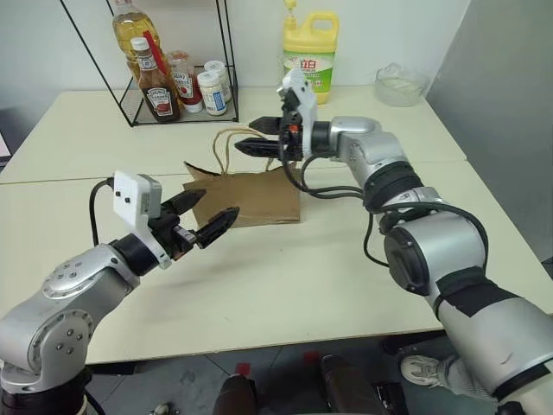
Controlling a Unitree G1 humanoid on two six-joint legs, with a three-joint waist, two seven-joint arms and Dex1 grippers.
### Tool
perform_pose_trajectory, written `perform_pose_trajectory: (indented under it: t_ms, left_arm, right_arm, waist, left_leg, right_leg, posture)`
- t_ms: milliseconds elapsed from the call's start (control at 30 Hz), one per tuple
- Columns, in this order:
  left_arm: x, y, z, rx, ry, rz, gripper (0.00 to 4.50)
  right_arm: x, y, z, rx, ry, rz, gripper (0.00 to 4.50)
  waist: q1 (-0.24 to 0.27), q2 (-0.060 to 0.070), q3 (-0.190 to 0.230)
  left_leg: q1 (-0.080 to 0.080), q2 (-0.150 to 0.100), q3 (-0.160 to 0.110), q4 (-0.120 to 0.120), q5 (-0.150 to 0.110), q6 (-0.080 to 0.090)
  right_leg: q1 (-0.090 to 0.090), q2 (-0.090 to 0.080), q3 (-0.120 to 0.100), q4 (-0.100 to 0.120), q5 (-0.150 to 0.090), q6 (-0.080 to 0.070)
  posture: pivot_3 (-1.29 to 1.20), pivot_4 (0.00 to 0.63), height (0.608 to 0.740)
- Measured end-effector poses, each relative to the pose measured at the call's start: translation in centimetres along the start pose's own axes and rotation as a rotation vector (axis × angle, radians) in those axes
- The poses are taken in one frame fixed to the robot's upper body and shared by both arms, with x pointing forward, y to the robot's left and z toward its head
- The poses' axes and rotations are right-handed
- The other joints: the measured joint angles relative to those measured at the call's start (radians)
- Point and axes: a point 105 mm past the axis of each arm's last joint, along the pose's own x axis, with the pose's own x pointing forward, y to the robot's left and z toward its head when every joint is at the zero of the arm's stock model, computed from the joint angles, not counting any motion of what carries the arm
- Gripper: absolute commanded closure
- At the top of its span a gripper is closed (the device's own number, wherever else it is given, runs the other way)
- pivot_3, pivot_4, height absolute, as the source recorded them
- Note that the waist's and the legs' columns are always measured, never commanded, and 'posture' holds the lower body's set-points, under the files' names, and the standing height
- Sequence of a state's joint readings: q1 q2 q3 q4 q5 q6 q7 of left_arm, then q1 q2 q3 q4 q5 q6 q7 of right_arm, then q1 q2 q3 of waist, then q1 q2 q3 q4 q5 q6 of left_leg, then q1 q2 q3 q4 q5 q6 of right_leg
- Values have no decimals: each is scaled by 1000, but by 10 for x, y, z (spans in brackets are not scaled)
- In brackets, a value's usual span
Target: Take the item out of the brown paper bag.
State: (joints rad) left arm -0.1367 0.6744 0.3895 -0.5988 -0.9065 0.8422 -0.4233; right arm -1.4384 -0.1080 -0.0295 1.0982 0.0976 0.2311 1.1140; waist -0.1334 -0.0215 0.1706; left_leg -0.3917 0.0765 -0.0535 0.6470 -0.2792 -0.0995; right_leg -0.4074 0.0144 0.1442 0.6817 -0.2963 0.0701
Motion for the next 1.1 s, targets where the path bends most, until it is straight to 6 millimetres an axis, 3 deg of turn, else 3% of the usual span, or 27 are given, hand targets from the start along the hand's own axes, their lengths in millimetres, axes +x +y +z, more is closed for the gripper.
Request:
perform_pose_trajectory:
  t_ms: [233, 400, 500, 600, 767, 1100]
  left_arm:
    - [-3, 16, 6, 26, 43, -40, 0]
    - [-1, 41, 36, 95, 14, -57, 0]
    - [2, 58, 47, 138, 8, -44, 0]
    - [13, 65, 46, 158, 25, -77, 0]
    - [25, 64, 47, 179, 22, -131, 0]
    - [24, 62, 40, 183, 40, -159, 0]
  right_arm:
    - [-50, 1, -19, -23, 91, 31, 40]
    - [-75, 18, -18, -19, 109, 50, 40]
    - [-78, 25, -16, -23, 108, 33, 40]
    - [-75, 26, -13, -31, 94, -9, 40]
    - [-69, 25, -10, -38, 74, -55, 40]
    - [-64, 34, -11, -55, 91, 4, 40]
  waist:
    - [2, 2, 1]
    - [11, 4, 2]
    - [18, 4, 3]
    - [20, 5, 3]
    - [21, 5, 3]
    - [21, 5, 3]
  left_leg:
    - [0, 0, -1, 0, 0, 0]
    - [-1, 0, -2, 0, 1, 0]
    - [0, 0, -2, 0, 1, 0]
    - [-1, 0, -2, 0, 2, -1]
    - [-1, 0, -2, 0, 2, -2]
    - [-1, 0, -2, 0, 2, -1]
  right_leg:
    - [0, 0, 0, 0, 0, 0]
    - [0, 0, -2, 0, 0, -1]
    - [0, 0, -2, -1, -1, -1]
    - [0, 0, -2, 0, -1, -1]
    - [0, 0, -2, 0, -1, -1]
    - [-1, 0, -3, 0, -1, -1]
  posture:
    - [0, 150, 740]
    - [0, 150, 740]
    - [0, 150, 740]
    - [0, 150, 740]
    - [0, 150, 740]
    - [0, 150, 740]
